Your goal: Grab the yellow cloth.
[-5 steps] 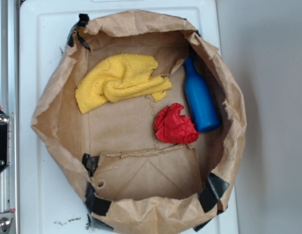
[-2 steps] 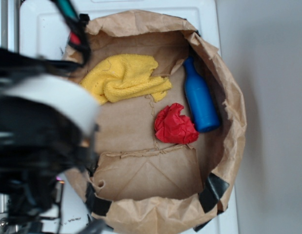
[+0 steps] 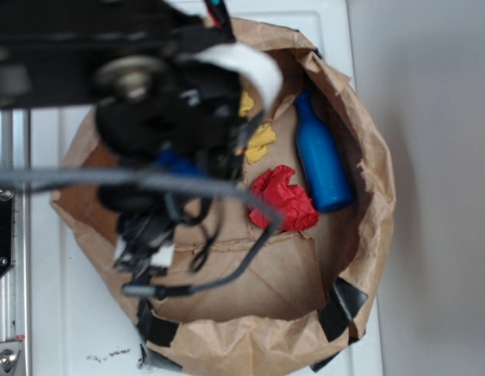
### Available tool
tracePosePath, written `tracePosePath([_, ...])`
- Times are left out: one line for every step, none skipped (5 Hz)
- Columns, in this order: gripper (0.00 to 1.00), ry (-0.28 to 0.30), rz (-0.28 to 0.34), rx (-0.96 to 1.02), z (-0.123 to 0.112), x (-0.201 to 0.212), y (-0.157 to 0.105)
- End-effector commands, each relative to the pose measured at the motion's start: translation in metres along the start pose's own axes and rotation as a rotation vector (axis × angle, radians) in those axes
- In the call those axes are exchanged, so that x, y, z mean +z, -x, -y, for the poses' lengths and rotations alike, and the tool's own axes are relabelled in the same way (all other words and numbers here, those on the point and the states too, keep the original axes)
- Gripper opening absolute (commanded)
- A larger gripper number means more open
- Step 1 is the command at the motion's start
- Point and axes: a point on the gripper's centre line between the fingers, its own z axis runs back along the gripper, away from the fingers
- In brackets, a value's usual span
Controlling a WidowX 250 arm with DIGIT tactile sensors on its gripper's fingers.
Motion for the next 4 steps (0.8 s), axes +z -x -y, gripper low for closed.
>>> tracePosePath([1.0, -0.015, 0.044, 0.0, 0.001, 0.014, -0.005])
tracePosePath([1.0, -0.015, 0.044, 0.0, 0.001, 0.014, -0.005])
tracePosePath([1.0, -0.015, 0.044, 0.0, 0.001, 0.014, -0.005])
tracePosePath([1.0, 0.048, 0.064, 0.058, -0.052, 0.007, -0.048])
